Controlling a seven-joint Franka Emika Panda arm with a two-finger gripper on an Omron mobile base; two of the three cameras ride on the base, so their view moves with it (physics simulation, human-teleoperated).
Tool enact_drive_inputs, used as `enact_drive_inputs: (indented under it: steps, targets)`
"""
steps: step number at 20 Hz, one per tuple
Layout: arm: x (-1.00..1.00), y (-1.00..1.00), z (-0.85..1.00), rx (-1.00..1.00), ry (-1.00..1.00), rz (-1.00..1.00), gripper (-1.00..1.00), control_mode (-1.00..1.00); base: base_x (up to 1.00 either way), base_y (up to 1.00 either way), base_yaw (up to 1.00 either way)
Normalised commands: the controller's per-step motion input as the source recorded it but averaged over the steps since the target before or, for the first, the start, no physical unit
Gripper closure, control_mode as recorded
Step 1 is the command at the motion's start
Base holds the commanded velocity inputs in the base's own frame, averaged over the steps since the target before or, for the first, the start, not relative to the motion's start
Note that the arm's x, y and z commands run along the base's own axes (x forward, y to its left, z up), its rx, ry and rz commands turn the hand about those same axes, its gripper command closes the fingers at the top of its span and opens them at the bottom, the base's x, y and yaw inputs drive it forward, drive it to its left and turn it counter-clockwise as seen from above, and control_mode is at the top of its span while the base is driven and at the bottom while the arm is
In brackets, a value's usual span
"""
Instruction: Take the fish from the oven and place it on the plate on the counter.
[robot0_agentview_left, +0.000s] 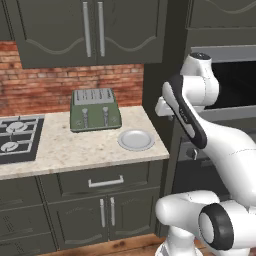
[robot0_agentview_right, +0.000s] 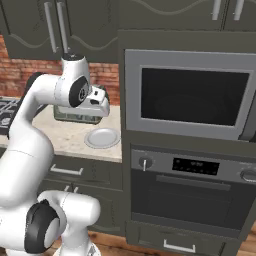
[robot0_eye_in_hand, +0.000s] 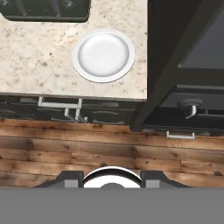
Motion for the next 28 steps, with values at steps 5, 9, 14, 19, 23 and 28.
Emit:
enact_drive_inputs:
  steps: [5, 9, 14, 19, 23, 28]
  targets:
    - [-0.57, -0.01, 0.00, 0.00, -0.21, 0.00, -1.00, -1.00, 0.00, 0.00, 0.00]
    - [-0.92, 0.01, 0.04, 0.00, -0.39, 0.00, -1.00, -1.00, 0.00, 0.00, 0.00]
    - [-0.97, 0.00, 0.00, 0.01, -0.19, -0.01, -1.00, -1.00, 0.00, 0.00, 0.00]
    - [-0.82, -0.01, 0.00, 0.01, -0.02, -0.13, -1.00, -1.00, 0.00, 0.00, 0.00]
    - [-0.60, -0.08, 0.00, 0.21, 0.00, -0.24, -1.00, -1.00, 0.00, 0.00, 0.00]
    - [-0.27, -0.22, 0.00, 0.20, 0.01, -0.26, -1.00, -1.00, 0.00, 0.00, 0.00]
